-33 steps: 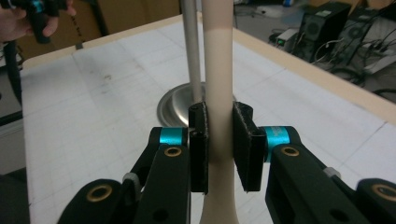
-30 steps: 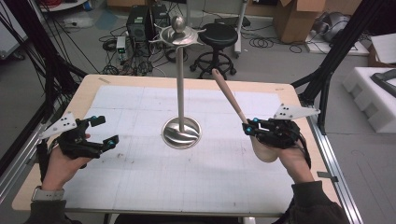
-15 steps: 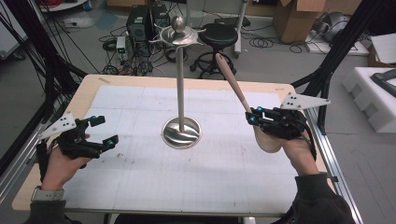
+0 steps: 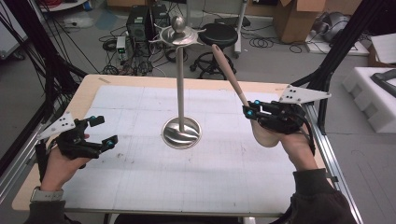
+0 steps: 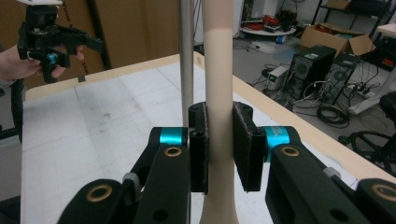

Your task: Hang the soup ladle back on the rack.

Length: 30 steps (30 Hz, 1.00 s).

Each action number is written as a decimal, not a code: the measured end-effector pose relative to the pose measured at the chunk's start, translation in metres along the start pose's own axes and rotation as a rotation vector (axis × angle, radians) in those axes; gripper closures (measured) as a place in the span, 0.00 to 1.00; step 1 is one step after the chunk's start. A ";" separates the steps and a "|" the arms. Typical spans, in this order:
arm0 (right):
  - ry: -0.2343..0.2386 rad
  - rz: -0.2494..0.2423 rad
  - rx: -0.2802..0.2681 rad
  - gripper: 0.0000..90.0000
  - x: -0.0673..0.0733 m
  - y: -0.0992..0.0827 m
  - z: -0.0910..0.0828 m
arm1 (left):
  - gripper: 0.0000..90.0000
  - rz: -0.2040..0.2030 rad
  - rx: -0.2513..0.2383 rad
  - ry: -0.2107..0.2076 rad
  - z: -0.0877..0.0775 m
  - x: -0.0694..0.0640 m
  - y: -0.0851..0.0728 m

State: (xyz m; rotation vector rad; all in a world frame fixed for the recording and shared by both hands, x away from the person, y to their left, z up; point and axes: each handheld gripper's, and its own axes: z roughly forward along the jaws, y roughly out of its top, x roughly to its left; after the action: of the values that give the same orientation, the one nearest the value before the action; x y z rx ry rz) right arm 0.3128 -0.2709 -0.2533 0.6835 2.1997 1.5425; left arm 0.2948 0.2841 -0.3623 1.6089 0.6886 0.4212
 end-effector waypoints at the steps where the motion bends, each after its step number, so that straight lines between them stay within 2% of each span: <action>1: -0.001 -0.008 -0.005 0.87 0.000 0.002 0.001 | 0.02 0.000 0.000 0.000 0.000 0.000 0.000; 17: 0.022 -0.033 -0.021 0.87 0.005 0.019 0.004 | 0.02 0.002 0.001 0.001 -0.001 0.000 0.000; 30: 0.029 -0.037 -0.017 0.87 0.004 0.021 0.009 | 0.02 0.003 0.002 -0.001 -0.002 0.000 0.000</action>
State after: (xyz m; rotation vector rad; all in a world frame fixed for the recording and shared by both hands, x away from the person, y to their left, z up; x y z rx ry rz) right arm 0.3182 -0.2553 -0.2368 0.6159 2.2050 1.5601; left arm 0.2939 0.2854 -0.3618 1.6118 0.6864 0.4221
